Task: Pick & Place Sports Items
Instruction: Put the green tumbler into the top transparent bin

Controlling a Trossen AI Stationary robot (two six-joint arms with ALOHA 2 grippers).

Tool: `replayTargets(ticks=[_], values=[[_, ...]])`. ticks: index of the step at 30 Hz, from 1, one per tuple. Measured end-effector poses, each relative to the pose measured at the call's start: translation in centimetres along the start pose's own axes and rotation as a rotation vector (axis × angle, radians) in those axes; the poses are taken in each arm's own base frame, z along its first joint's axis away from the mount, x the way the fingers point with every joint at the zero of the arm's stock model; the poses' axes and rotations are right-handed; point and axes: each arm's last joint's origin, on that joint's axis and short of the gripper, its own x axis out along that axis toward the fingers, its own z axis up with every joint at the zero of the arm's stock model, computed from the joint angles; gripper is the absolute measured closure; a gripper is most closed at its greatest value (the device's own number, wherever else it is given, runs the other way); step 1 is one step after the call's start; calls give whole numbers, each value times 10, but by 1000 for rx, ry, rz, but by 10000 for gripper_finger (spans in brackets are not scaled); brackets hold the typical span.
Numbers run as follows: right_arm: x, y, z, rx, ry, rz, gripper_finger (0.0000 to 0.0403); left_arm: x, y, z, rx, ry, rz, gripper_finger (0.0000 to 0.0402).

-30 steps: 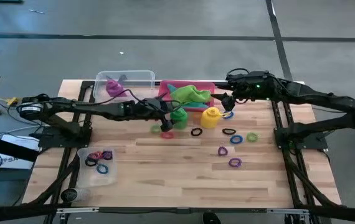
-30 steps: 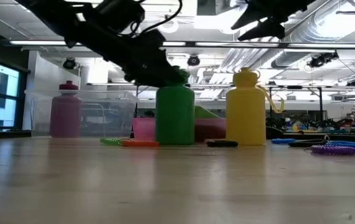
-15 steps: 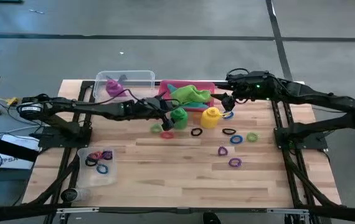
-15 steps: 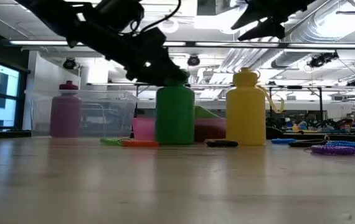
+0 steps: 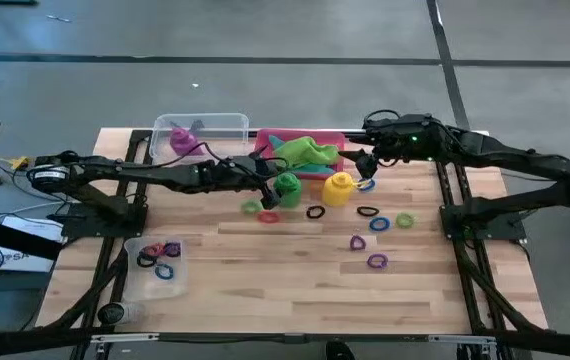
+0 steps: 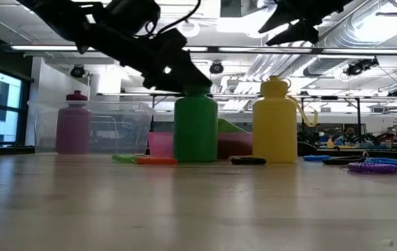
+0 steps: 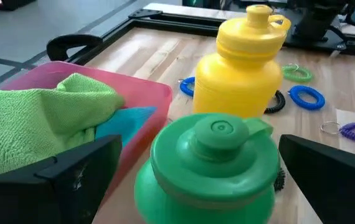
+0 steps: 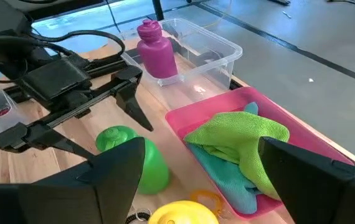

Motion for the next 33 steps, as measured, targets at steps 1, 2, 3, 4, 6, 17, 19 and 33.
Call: replayTargets(ticks=[1, 2, 3, 4, 6, 17, 19, 33], values=[[0, 0, 0, 0, 0, 0, 151, 1, 0, 0, 0, -1, 0, 48], [0, 0, 0, 0, 0, 0, 151, 1, 0, 0, 0, -1, 0, 48], [0, 0, 0, 0, 0, 0, 151, 1, 0, 0, -1, 0, 0, 48], [0, 0, 0, 0, 0, 0, 151, 1, 0, 0, -1, -1, 0, 49], [0, 0, 0, 0, 0, 0, 151, 1, 0, 0, -1, -1, 0, 53], [0, 0, 0, 3, 0, 0, 151, 1, 0, 0, -3, -1, 0, 171], [0, 0, 0, 3, 0, 0, 151, 1, 0, 0, -3, -1, 0, 188], [0, 0, 0, 4, 0, -1, 151, -13, 0, 12, -57, -52, -55, 192]])
